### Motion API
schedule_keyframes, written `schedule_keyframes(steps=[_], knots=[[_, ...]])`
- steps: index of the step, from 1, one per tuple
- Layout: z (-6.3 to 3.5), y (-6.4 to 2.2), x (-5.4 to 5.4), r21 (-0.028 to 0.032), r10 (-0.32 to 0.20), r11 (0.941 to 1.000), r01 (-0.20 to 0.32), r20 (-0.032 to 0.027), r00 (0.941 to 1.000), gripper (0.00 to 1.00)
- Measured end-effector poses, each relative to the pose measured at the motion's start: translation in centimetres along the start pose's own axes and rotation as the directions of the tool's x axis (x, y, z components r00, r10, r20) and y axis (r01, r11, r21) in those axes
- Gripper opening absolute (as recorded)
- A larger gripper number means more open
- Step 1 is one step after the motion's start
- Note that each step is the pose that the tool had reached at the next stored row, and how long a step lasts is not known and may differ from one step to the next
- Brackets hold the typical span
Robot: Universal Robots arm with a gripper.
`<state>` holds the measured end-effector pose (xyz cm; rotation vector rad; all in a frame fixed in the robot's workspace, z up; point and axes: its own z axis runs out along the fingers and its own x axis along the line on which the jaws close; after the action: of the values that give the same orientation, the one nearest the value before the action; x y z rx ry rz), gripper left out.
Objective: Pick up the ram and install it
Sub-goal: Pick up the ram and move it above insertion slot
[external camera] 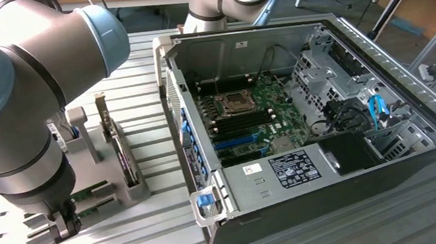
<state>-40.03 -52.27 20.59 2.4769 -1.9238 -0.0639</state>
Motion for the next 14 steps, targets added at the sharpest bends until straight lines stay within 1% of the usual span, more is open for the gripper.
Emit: schedule_keyframes(steps=[8, 9, 10, 14], knots=[[0.01, 0.01, -0.02, -0.0001, 0.000, 1.0000, 0.000, 0.0004, 1.0000, 0.36], [0.01, 0.01, -0.02, 0.0000, 0.000, 1.0000, 0.000, 0.0004, 1.0000, 0.35], [0.01, 0.01, -0.02, 0.0000, 0.000, 1.0000, 0.000, 0.0004, 1.0000, 0.27], [0.01, 0.01, -0.02, 0.0000, 0.000, 1.0000, 0.000, 0.0004, 1.0000, 0.27]])
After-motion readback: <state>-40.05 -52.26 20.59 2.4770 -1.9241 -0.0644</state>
